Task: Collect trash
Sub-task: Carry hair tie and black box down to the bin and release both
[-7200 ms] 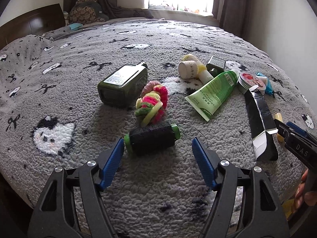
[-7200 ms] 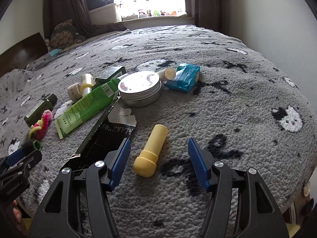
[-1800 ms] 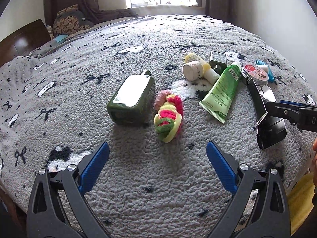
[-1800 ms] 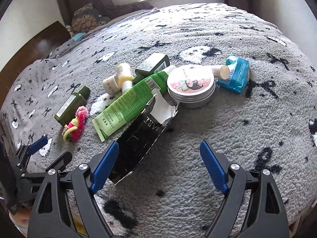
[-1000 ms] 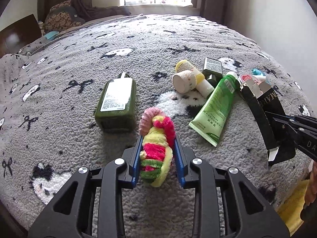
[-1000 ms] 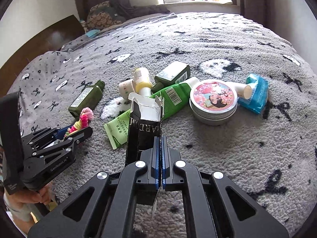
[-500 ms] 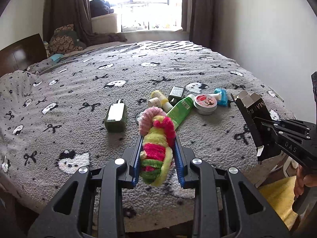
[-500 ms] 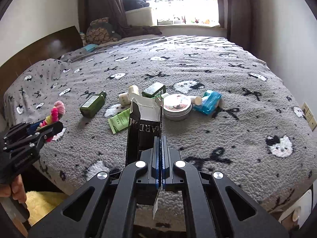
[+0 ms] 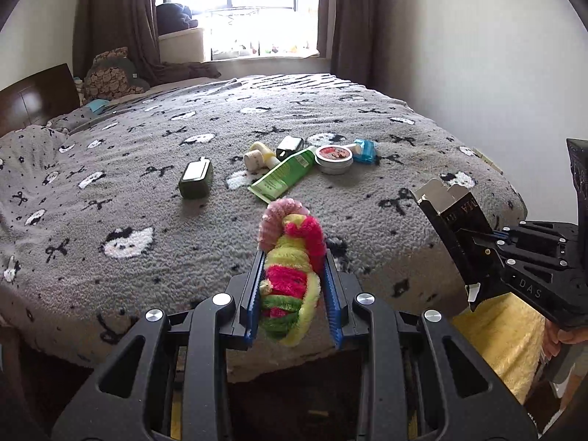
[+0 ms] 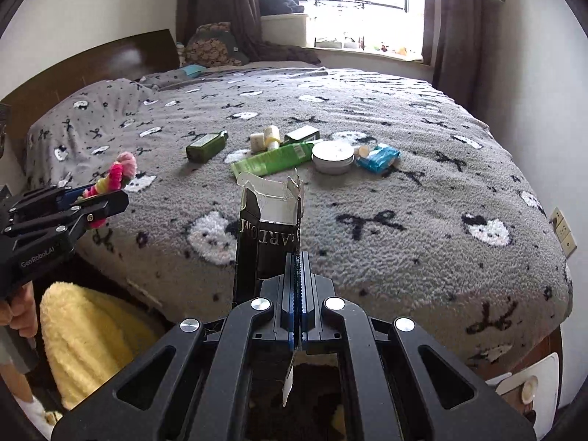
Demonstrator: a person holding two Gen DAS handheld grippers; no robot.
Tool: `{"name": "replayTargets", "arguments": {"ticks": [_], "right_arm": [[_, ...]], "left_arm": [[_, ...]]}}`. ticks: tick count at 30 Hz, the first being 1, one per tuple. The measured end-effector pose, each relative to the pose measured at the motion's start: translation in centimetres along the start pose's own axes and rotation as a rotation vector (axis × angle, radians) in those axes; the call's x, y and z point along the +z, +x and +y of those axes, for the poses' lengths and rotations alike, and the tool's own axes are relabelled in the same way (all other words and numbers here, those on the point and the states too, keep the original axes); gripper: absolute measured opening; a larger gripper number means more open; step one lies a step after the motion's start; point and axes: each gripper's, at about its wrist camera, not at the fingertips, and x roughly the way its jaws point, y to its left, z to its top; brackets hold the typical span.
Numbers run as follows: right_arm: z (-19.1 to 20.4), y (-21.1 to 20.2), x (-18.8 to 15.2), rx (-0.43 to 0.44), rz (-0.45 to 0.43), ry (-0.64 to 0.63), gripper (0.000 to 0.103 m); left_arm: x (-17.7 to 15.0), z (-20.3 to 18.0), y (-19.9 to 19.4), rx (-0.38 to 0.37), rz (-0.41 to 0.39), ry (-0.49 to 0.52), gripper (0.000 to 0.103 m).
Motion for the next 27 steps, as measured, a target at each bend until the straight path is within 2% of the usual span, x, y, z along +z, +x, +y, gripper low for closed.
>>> {"name": "replayTargets", "arguments": {"ticks": [5, 17, 27], "right_arm": [[0.5, 1.3, -3.1, 0.017, 0.088, 0.017, 0.004], [2.1, 7.4, -10.1, 0.076, 0.349, 0.07, 0.003], [2.3, 11.9, -13.3, 0.109, 0.511, 0.129, 0.003]], "left_arm": [[-3.4, -0.6, 1.0, -0.029, 0.081, -0.014, 0.028], [-12.5, -1.3, 6.9, -0.085, 0.37, -0.041, 0.028], [-17.2, -1.1, 11.0, -0.138, 0.547, -0.067, 0.028]]}}
